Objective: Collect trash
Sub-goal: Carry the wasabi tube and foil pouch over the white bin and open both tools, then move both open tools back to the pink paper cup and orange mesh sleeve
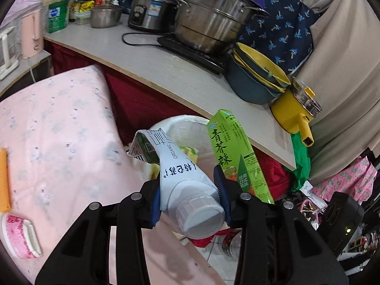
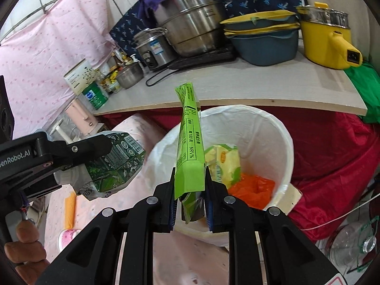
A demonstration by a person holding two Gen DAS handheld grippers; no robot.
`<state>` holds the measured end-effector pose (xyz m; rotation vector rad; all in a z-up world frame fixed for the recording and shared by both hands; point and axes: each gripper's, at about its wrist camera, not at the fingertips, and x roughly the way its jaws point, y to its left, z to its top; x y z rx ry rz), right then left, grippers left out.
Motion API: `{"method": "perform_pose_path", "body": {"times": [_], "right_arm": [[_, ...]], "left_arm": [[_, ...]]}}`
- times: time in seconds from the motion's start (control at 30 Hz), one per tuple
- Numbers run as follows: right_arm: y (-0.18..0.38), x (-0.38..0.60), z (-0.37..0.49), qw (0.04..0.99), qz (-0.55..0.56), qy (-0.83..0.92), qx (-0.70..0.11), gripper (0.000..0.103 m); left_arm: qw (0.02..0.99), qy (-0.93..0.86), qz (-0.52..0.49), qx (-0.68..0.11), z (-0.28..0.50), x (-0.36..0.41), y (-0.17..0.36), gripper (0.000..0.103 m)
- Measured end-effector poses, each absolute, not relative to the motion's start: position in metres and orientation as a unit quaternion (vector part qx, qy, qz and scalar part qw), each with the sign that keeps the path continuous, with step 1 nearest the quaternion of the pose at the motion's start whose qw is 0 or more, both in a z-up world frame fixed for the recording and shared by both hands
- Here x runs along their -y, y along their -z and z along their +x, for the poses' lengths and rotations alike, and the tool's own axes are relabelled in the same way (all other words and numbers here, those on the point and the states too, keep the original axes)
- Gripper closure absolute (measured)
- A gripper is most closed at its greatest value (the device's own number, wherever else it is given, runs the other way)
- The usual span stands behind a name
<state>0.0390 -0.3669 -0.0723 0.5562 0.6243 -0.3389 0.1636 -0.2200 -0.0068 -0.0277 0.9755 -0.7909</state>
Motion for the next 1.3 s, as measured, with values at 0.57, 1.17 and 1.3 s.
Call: {"method": "perform_pose_path", "body": {"times": [0.57,1.17,1.3], "right_arm": [[0.081,0.372,0.043,0.896,0.269,0.186,-0.302,0.060],[0.055,0.282,0.073,0.916,0.216,0.115,-0.318,0.057],[0.054,0.249,0.081,0.919,0.203,0.086,-0.327,0.053]], "left_arm": [[0.815,0.341,-0.021,-0.468,0.180,0.213,0.022,0.049],[0.863,0.241,-0.042,-0.441,0.188,0.102,0.014,0.040],[0.872,0.208,-0.048,-0.441,0.188,0.064,0.016,0.038]]}}
